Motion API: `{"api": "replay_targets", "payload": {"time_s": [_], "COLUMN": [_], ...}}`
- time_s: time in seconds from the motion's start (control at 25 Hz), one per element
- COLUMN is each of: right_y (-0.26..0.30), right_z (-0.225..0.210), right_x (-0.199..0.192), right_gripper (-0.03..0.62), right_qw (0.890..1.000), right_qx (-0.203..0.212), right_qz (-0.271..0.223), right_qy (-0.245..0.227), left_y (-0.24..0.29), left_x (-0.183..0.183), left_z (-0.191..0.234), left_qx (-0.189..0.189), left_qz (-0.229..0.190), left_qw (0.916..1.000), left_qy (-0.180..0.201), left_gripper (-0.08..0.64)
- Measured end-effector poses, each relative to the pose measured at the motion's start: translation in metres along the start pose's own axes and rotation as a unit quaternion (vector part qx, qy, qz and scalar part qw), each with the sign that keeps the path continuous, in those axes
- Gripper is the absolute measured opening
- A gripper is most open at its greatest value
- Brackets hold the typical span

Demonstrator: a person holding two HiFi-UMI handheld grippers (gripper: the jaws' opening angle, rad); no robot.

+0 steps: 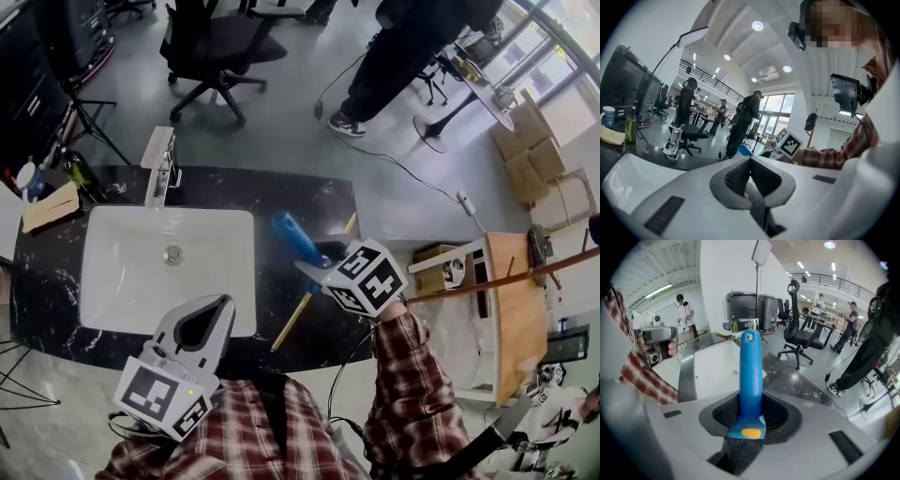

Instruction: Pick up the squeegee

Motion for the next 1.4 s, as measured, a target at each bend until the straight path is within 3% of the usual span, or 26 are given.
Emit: {"api": "replay_targets", "payload": {"time_s": [0.16,0.32,0.44,0.76,1.0,1.24,1.4], "right_y": [-0.026,-0.056,-0.078,-0.137,-0.161,-0.166,-0.164], "right_z": [0.006,0.011,0.016,0.040,0.058,0.064,0.065], "right_x": [0.027,0.048,0.058,0.073,0.061,0.056,0.057], "right_gripper": [0.138,0.138,0.138,0.138,0.138,0.138,0.138], "right_qw": [0.996,0.980,0.960,0.889,0.860,0.853,0.854], "right_qx": [-0.004,-0.015,-0.022,-0.054,-0.062,-0.070,-0.068], "right_qz": [-0.094,-0.197,-0.276,-0.446,-0.495,-0.503,-0.502], "right_qy": [0.012,0.031,0.050,0.082,0.113,0.123,0.121], "left_y": [-0.001,-0.004,-0.006,-0.011,-0.014,-0.019,-0.018], "left_x": [0.005,0.009,0.010,0.014,0.016,0.021,0.023], "left_z": [0.004,0.010,0.015,0.031,0.039,0.049,0.049], "left_qx": [0.008,0.022,0.033,0.062,0.073,0.087,0.087], "left_qz": [-0.007,-0.011,-0.013,-0.019,-0.026,-0.036,-0.040], "left_qw": [0.9999,0.9997,0.9993,0.9979,0.9969,0.9955,0.9953], "left_qy": [0.004,0.006,0.007,0.007,0.007,0.008,0.009], "left_gripper": [0.009,0.009,0.011,0.011,0.009,0.009,0.009]}}
Point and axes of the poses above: the fingertips, and each gripper's own axes: y forward along the fingers, z to its left, x out of its top, the point moved 6 cm from there along -y, backward along the fingers, and after that the axes turned 4 degrees about x, right-handed, at the moved point
